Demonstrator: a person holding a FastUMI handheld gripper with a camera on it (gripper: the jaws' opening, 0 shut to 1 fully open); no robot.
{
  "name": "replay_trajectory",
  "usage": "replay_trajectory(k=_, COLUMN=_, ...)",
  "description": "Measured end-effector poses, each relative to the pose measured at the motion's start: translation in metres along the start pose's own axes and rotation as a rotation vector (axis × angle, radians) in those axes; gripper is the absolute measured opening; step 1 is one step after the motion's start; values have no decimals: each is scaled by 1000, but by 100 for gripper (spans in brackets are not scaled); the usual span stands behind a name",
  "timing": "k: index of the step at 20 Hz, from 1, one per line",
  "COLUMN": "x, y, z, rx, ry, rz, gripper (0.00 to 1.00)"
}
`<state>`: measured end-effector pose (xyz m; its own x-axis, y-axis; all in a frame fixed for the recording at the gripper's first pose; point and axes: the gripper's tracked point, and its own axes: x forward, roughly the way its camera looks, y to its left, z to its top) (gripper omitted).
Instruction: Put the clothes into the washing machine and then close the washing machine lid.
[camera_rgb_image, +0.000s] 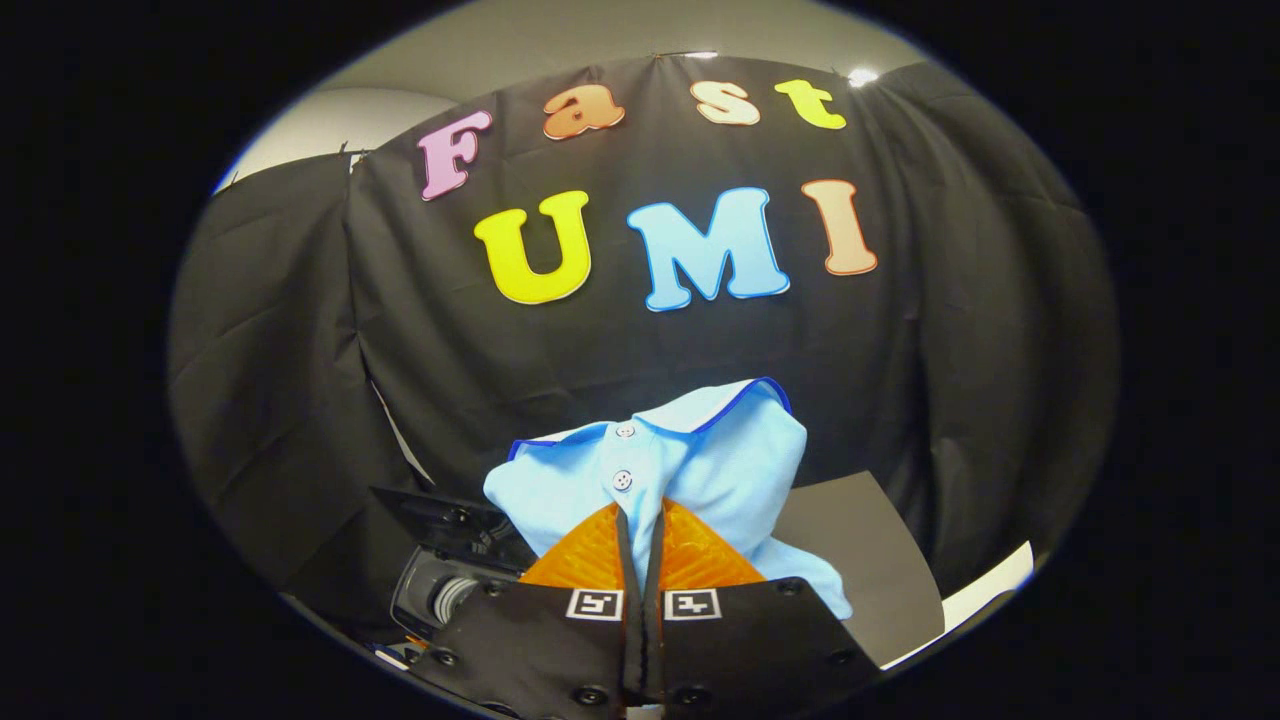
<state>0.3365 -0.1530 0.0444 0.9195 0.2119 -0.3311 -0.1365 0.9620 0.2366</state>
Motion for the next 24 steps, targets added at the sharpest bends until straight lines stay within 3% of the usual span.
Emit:
replay_trajectory(k=11, x=-51, y=67, z=82, rx=-44, ry=-178, rz=99, gripper=1)
replay_trajectory(k=24, x=-41, y=173, z=76, rx=-69, ry=-173, rz=230, gripper=1)
